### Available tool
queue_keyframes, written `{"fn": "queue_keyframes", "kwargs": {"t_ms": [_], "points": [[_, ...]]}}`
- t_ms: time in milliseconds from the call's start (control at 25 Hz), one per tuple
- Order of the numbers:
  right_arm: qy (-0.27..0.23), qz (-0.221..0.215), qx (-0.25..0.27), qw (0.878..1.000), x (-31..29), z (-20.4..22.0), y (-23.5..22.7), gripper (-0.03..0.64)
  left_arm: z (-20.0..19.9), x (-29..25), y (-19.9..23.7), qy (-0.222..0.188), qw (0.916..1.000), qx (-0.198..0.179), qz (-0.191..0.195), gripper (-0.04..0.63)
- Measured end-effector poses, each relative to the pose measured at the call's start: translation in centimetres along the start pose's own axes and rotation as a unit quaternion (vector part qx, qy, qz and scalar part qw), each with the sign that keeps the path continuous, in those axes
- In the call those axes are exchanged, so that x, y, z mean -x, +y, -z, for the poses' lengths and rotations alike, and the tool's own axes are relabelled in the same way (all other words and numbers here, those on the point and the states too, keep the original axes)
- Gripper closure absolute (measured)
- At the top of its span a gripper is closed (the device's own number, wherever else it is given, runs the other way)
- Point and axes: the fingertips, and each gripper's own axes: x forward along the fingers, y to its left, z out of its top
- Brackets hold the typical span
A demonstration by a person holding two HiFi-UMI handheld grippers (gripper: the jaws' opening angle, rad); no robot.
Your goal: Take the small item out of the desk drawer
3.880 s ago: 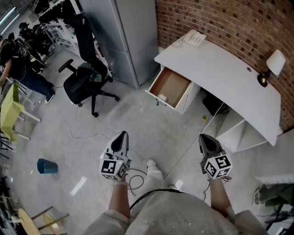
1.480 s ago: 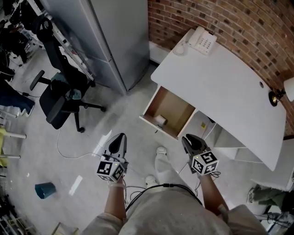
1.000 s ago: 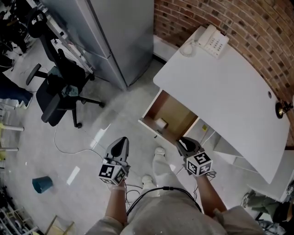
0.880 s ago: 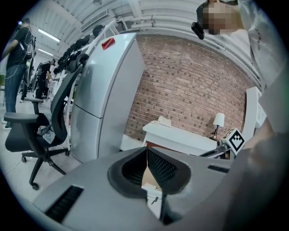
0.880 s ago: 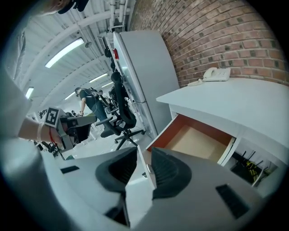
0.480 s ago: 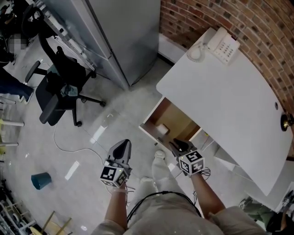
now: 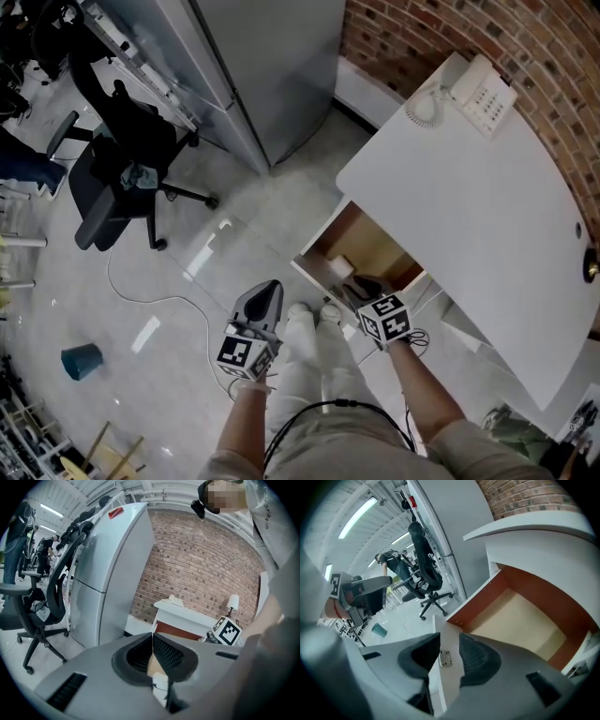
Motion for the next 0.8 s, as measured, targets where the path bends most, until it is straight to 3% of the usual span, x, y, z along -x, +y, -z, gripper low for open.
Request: {"fn": "queue_keyframes", "kwargs": {"t_ms": [280,800], "points": [[0.049,0.024,0.000,0.998,-3.4,1.1,-1.7,0.465,2.6,-1.4,1.7,0.027,0.9995,0.002,0.015,0.586],[0.139,0.042,0.024,0.989,-8.8,3.8,-4.3,0.439,5.4,-3.7,2.9,0.032,0.9989,0.009,0.034,0.586]]}}
